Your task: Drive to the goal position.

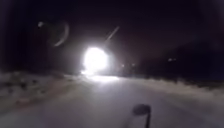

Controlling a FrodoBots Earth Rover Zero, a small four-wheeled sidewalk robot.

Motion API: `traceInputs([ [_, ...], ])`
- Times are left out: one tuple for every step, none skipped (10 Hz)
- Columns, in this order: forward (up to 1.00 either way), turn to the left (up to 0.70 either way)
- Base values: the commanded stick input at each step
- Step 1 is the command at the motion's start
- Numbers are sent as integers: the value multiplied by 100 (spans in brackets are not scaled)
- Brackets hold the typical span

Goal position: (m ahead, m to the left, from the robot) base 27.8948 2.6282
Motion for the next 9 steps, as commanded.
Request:
traceInputs([
  [100,4],
  [100,4],
  [100,3],
  [100,4],
  [100,3],
  [100,3],
  [100,3],
  [100,5],
  [100,8],
])
